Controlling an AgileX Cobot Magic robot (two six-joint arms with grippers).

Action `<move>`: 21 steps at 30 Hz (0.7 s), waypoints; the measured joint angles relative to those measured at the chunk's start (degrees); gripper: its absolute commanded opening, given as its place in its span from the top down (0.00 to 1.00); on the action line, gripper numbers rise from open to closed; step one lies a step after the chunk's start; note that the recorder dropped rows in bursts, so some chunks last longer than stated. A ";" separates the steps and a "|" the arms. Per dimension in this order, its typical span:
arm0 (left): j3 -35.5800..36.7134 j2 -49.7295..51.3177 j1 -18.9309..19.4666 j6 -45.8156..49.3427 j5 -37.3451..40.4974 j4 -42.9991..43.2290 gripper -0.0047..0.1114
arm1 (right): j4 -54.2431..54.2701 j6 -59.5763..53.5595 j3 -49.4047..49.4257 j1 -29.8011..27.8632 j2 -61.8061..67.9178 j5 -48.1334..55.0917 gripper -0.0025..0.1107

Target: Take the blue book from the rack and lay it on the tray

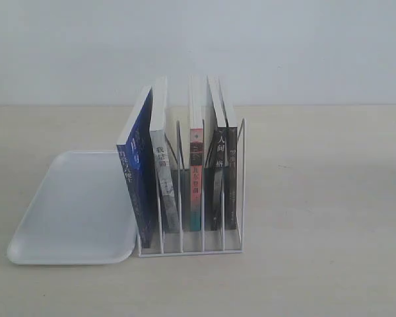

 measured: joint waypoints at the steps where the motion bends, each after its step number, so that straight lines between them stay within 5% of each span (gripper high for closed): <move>1: 0.00 0.00 0.00 0.00 0.00 0.00 0.92 | 0.00 0.00 0.00 0.00 0.00 -0.41 0.98; 18: 0.00 0.00 0.00 0.00 0.00 0.00 0.92 | -0.61 10.40 0.00 0.00 -0.22 -57.46 0.98; 21: 0.00 0.00 0.00 0.00 0.00 0.00 0.92 | -1.94 12.32 -2.81 0.00 -0.22 -61.24 0.98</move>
